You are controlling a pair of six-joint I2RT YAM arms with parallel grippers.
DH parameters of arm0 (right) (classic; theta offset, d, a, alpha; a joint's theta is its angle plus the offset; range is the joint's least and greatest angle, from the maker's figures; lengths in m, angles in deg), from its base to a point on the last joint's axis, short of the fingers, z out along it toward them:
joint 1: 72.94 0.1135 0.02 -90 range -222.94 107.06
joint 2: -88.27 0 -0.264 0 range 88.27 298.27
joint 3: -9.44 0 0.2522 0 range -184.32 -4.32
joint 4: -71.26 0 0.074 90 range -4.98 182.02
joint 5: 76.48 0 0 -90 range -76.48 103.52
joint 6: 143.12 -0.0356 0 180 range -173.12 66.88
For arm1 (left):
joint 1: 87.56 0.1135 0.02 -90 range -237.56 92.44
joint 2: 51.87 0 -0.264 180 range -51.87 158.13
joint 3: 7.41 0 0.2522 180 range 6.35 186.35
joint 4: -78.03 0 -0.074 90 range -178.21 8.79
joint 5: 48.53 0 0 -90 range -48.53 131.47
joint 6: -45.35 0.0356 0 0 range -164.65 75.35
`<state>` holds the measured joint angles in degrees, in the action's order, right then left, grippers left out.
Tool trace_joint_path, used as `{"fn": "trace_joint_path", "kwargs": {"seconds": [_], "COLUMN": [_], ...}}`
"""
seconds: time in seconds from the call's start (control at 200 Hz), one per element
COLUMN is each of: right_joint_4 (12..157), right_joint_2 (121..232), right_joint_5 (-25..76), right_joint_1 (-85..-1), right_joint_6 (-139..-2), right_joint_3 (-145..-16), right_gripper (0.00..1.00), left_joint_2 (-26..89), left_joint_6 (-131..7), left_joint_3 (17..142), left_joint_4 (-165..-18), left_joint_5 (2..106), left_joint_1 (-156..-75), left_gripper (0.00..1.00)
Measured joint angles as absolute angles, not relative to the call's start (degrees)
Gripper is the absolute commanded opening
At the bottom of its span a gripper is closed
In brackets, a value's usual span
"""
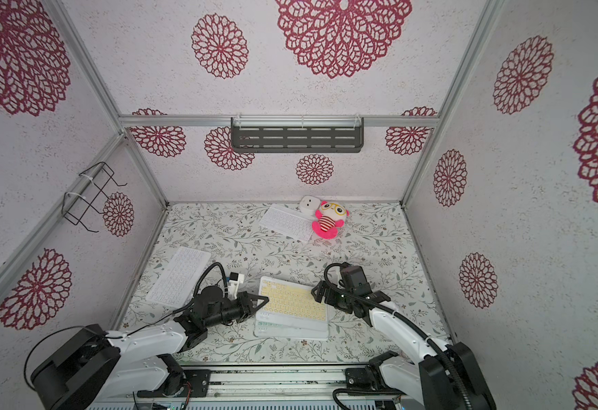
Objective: Stack the numeric keypads
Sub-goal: Place the numeric keypad at the numeric keypad.
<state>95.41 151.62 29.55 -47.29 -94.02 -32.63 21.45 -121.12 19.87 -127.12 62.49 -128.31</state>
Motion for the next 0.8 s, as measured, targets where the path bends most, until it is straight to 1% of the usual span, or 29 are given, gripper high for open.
{"fn": "trace_joint_path", "kwargs": {"seconds": [0.165, 0.395, 0.565, 0.801], "right_joint_4": [95.21, 95.04, 95.24, 95.72], "right_joint_2": [151.58, 153.35, 153.37, 152.04], "right_joint_5": [28.15, 26.25, 25.68, 25.07], "right_joint_1": [-44.3, -41.43, -40.12, -38.88], "right_joint_6": [-95.79, -97.26, -98.04, -98.26], "right_joint_3": [-30.69, -30.56, -30.58, -31.06], "right_gripper": [0.99, 0.99, 0.99, 0.99], "left_joint_2": [27.44, 30.58, 29.14, 21.01], "left_joint_6": [-123.74, -125.29, -125.49, -123.83], "left_joint_3": [18.27, 17.64, 16.22, 16.11], "left_joint_4": [-135.97, -141.13, -141.59, -135.17], "left_joint_5": [61.92, 62.14, 61.92, 61.66], "left_joint_1": [-129.18, -129.58, -129.6, -129.69], "left_gripper": [0.0, 0.0, 0.0, 0.0]}}
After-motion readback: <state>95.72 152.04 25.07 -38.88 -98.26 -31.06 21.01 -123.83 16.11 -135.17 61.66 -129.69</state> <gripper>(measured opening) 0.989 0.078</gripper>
